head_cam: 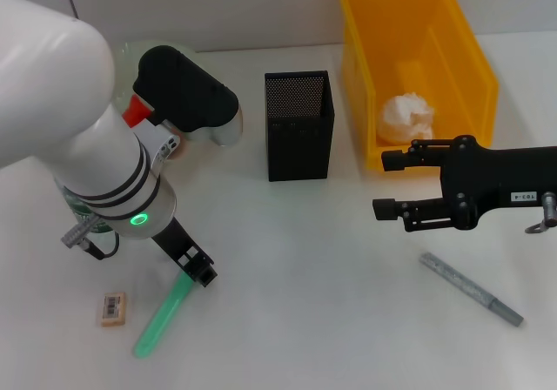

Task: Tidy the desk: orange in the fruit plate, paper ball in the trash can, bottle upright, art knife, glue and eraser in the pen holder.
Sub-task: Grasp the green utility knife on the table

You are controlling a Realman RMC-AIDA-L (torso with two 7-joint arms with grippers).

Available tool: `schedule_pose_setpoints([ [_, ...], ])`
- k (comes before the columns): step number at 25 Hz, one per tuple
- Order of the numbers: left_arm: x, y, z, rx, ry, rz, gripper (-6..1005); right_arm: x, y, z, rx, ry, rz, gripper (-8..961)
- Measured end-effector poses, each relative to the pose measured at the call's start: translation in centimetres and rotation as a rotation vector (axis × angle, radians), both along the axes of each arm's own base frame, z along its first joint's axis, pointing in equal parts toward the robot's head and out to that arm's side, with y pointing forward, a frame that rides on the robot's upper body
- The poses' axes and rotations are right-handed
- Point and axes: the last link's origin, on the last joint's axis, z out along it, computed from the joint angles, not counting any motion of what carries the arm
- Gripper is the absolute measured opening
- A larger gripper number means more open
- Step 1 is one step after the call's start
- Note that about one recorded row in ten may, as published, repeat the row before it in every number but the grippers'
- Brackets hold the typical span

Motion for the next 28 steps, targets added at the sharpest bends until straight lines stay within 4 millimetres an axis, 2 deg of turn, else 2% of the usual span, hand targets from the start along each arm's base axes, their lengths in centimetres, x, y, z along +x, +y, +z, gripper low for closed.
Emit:
schedule_pose_setpoints([
  [28, -0.44, 0.18, -0.14, 0.001, 0.017, 0.005, 434, 0.01, 0.11, -0.05, 0.004, 0.002, -0.004, 764],
])
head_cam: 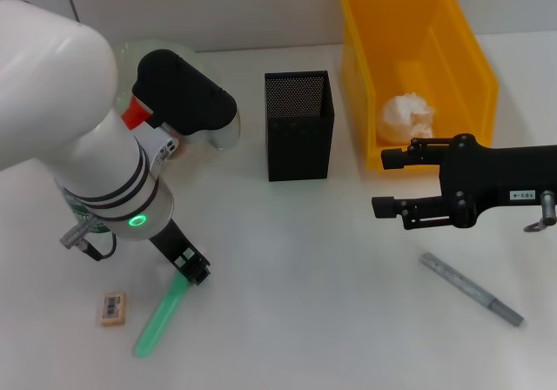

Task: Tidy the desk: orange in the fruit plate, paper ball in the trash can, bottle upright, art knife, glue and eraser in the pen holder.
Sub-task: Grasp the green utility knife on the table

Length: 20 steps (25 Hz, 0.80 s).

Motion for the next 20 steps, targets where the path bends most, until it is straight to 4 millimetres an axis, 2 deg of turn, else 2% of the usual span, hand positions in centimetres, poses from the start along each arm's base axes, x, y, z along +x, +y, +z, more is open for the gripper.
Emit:
schedule_pose_setpoints([
  [5, 0.04, 0.03, 0.05, 0.000, 0.001, 0.002, 413, 0.00, 0.04, 0.01, 0.003, 0.000, -0.001, 765],
  [20, 0.11, -0.09, 0.06, -0.011, 0.010, 0.005, 209, -0.15, 0.21, 0.03, 0.006, 0.001, 0.003, 763],
])
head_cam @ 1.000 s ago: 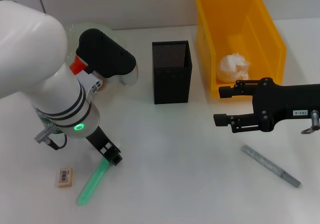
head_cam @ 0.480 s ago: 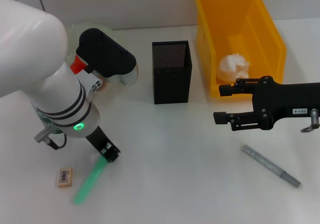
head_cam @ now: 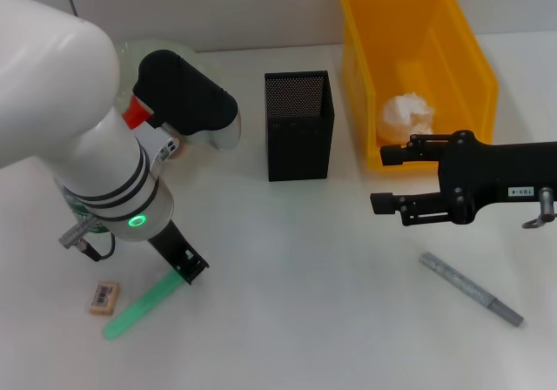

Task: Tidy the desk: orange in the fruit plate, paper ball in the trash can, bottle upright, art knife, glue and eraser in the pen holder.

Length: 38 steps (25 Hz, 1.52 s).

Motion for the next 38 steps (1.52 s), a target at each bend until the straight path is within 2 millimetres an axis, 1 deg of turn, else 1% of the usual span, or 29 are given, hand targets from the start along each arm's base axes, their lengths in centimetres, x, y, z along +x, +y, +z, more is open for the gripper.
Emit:
schedule_pose_setpoints([
  [1, 0.01, -0.01, -0.01, -0.001, 0.001, -0.001, 197, -0.03, 0.03, 0.00, 0.000, 0.000, 0.001, 764],
  [20, 0.22, 0.02, 0.08, -0.006, -0.002, 0.005, 193, -0.11, 0.29, -0.04, 0.005, -0.006, 0.001, 763],
  [38, 0.96, 0.14, 0.15, -0.008, -0.019, 0.000, 193, -0.02, 0.50, 0.05, 0.019, -0.011, -0.006, 764],
])
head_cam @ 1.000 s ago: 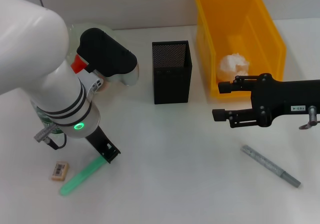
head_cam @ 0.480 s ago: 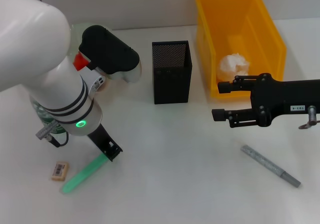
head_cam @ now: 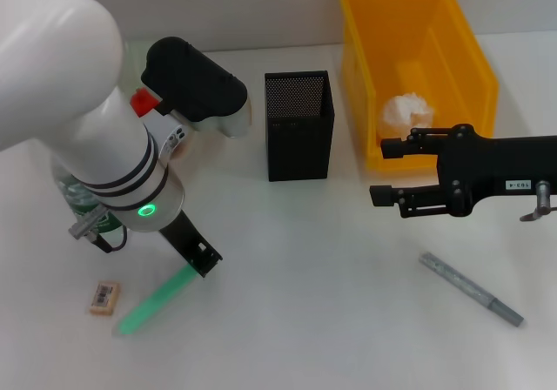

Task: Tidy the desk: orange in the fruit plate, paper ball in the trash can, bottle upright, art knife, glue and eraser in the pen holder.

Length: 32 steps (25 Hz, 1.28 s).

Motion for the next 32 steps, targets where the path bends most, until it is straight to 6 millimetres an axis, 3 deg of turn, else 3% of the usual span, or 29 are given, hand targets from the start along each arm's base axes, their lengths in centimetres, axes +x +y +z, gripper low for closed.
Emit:
schedule_pose_setpoints([
  [32, 2.9, 0.7, 0.1, 0.035, -0.149, -0.036, 193, 1.0, 0.3, 0.4, 0.053, -0.016, -0.045, 765],
])
